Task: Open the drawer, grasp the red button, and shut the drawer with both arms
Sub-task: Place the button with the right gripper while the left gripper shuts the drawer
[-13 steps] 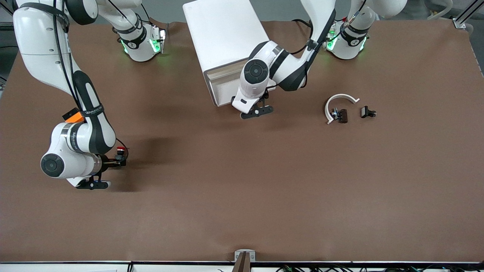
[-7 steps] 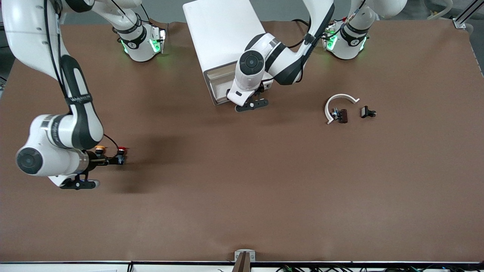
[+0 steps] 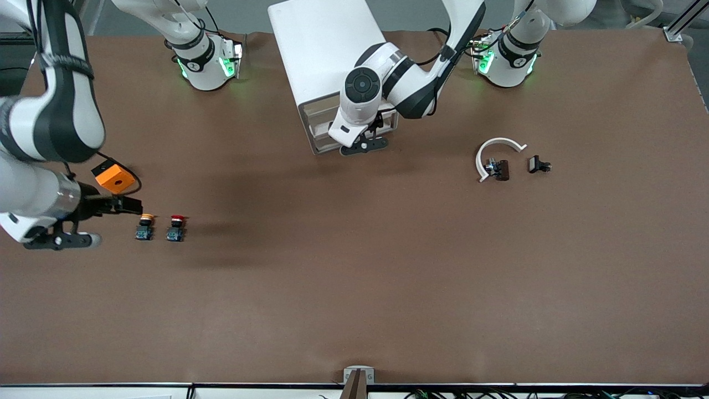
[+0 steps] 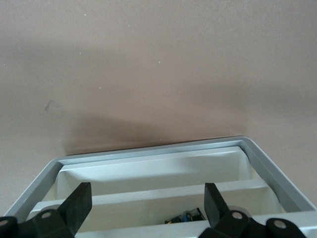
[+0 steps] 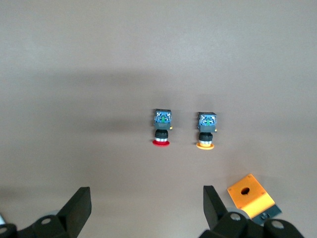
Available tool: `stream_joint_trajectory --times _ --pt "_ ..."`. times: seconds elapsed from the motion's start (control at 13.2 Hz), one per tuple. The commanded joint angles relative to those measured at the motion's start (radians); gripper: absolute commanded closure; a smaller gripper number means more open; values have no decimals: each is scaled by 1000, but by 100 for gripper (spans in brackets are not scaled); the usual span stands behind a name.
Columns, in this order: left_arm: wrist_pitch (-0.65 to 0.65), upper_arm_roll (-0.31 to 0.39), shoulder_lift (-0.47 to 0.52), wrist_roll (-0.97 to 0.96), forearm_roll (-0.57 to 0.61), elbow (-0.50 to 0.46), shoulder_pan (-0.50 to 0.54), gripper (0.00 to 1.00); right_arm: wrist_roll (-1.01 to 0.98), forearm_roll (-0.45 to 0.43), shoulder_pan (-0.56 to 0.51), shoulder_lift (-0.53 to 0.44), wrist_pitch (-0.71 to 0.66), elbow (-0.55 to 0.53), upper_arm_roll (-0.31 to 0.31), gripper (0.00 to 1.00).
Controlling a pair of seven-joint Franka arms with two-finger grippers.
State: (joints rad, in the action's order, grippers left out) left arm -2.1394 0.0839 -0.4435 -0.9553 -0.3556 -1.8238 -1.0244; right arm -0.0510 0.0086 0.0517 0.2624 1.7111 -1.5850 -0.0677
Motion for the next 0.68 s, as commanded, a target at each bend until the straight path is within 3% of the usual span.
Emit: stream_joint_trajectory --times 0.0,0.38,0.61 --pt "-13 -22 32 -36 4 -29 -2 0 0 -22 14 -98 -43 -21 -1 0" --pt "-7 -29 28 -39 -123 -29 3 0 -7 -30 10 -103 -200 115 -9 0" --pt "-5 -27 20 -49 -124 -25 6 0 -10 -30 5 -104 -237 168 -11 0"
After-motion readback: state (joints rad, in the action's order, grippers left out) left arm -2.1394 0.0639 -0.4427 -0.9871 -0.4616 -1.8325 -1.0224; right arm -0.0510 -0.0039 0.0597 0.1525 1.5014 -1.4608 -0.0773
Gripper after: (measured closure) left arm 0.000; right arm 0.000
